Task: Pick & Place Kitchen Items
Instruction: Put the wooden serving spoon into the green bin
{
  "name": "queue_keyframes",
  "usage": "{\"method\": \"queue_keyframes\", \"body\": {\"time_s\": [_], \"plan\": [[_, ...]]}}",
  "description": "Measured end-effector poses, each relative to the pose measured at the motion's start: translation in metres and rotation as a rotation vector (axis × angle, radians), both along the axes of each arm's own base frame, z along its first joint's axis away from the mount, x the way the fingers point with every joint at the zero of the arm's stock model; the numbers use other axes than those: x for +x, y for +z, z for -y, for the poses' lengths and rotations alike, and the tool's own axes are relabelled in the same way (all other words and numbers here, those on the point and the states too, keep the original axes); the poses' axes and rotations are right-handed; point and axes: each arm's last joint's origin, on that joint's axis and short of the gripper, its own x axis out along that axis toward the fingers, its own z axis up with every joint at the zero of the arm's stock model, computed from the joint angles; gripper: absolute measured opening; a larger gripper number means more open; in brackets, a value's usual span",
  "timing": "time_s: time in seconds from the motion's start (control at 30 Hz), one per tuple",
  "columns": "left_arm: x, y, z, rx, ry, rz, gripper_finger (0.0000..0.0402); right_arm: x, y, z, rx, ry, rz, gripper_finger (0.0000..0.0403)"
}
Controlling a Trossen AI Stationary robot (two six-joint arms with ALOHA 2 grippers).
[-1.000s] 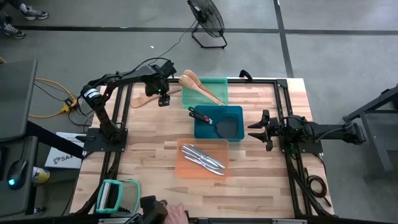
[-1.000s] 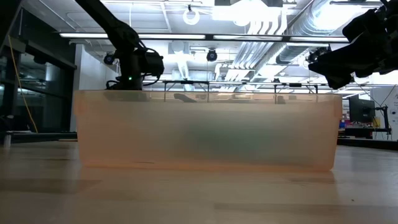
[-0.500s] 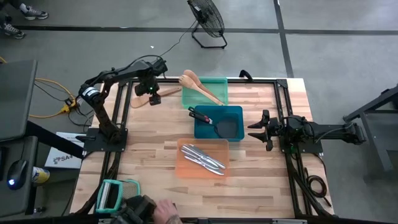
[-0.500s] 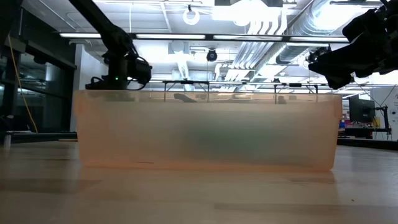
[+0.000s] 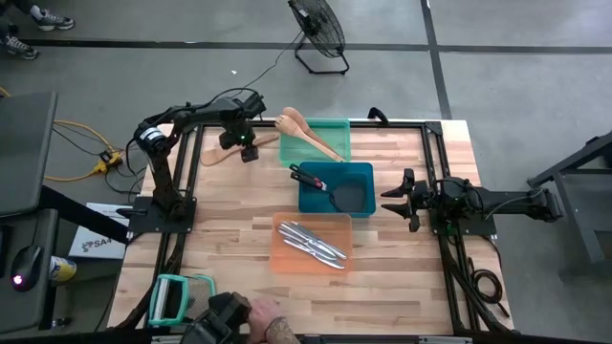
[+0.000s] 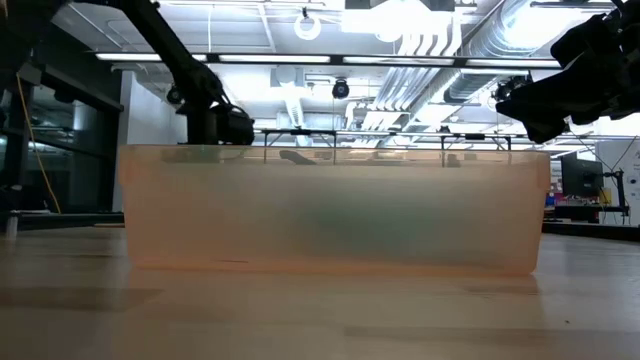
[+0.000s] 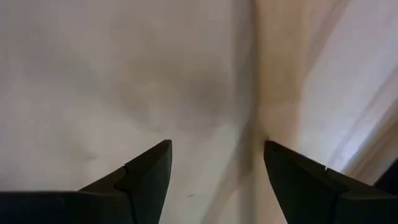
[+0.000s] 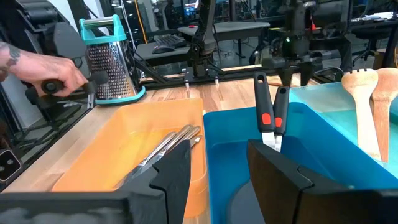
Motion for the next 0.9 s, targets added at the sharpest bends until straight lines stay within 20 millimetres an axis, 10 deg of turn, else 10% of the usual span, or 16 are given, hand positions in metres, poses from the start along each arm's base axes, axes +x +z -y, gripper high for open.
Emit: {"method": "queue_keyframes", "body": {"time_s": [0.9], "plan": [[-0.004,0.004,-0.019,0.195,0.021,-0.031,0.0248,0.0,0.0,0.0,0.0,-0.001,0.0,0.0149]]}}
